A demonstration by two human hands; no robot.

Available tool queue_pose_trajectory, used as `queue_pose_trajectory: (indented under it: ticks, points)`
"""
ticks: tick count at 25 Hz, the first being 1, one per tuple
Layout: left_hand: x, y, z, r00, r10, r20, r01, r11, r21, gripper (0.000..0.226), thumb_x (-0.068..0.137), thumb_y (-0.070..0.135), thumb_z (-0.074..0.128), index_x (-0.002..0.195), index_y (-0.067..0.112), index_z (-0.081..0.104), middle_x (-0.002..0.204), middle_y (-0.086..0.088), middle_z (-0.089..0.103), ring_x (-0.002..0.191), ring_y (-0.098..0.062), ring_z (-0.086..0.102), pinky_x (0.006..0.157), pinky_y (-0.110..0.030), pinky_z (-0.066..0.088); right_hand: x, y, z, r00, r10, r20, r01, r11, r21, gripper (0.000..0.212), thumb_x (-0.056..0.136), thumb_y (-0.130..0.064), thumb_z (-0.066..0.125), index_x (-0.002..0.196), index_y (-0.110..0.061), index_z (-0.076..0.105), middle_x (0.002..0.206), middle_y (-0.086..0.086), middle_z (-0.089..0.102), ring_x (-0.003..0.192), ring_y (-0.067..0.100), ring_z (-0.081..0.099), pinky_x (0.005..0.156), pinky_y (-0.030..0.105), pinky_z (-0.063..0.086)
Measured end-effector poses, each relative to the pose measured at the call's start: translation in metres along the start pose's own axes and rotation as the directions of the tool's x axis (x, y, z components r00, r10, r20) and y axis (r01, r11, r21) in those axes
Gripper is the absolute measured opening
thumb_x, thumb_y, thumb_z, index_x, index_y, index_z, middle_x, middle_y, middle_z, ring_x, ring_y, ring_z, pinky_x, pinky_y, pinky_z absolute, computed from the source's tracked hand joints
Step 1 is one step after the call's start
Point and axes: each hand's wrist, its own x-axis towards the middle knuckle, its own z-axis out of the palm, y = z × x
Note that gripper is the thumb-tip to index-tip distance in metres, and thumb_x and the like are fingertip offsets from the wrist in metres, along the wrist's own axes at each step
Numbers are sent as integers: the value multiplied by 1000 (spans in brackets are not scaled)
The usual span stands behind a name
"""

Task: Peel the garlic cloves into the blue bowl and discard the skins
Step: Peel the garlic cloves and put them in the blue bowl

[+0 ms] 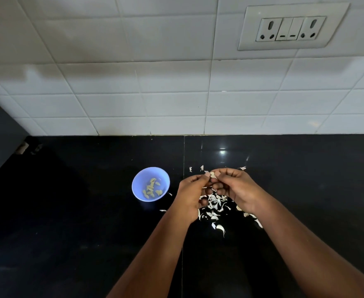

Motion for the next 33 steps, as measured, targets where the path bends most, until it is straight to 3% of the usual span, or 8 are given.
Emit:
queue_pose_trajectory:
  ticks: [7,11,16,20,24,26,31,33]
  points:
    - [-6,-4,3,1000,20,12,-19,999,-32,13,94,27,79,100,16,79,91,-1,78,75,-11,63,51,-21,36,-20,-8,-1,999,-37,-25,35,997,-75,15,100,-8,67,110,-4,77,90,12,77,77,17,74,68,25,62]
    - [-14,-10,0,1000,-4,-27,5,1000,30,11,91,23,82,97,15,78,84,3,75,65,-7,60,48,-20,34,-31,2,-5,993,-59,-104,23,947,-320,13,99,-19,70,105,-19,81,92,-3,80,83,5,70,71,22,56]
    - [-21,-19,-3,999,-51,-14,50,997,-63,9,91,26,82,95,18,79,88,2,77,68,-7,62,49,-20,36,-36,13,-5,996,25,-83,-34,994,-104,14,99,-14,69,107,-11,81,89,5,76,74,9,67,65,25,51]
    - [-22,-23,-2,996,62,-70,-57,995,76,9,95,24,77,97,15,78,81,2,72,67,-6,60,50,-21,40,-41,16,-3,998,-17,-68,-1,967,-254,15,98,-13,70,106,-21,80,91,0,78,78,8,70,67,25,51]
    - [-21,-25,-2,975,194,-106,-172,967,187,8,95,26,76,95,19,78,80,2,73,72,-6,63,67,-27,51,-45,14,1,995,-78,-59,52,931,-361,29,97,4,61,110,-16,78,101,-1,80,81,-4,71,66,11,50]
    - [-21,-26,-1,970,215,-109,-192,963,187,7,96,25,75,95,19,78,79,5,73,71,-4,63,66,-24,51,-44,13,3,987,-124,-98,77,921,-382,26,97,-1,63,105,-18,81,99,0,80,82,-4,70,69,8,50]
    - [-22,-26,3,968,232,-95,-217,965,146,8,99,20,72,96,15,77,73,10,73,65,0,61,57,-17,47,-40,18,6,973,-192,-128,125,903,-412,12,94,-12,74,95,-22,81,91,13,76,80,13,70,76,27,56]
    - [-22,-24,3,968,229,-107,-212,966,148,8,99,21,71,97,15,77,76,10,73,66,-1,61,55,-17,46,-32,16,6,965,-196,-177,101,894,-437,9,95,-18,73,95,-24,78,90,10,75,82,14,72,76,32,59]
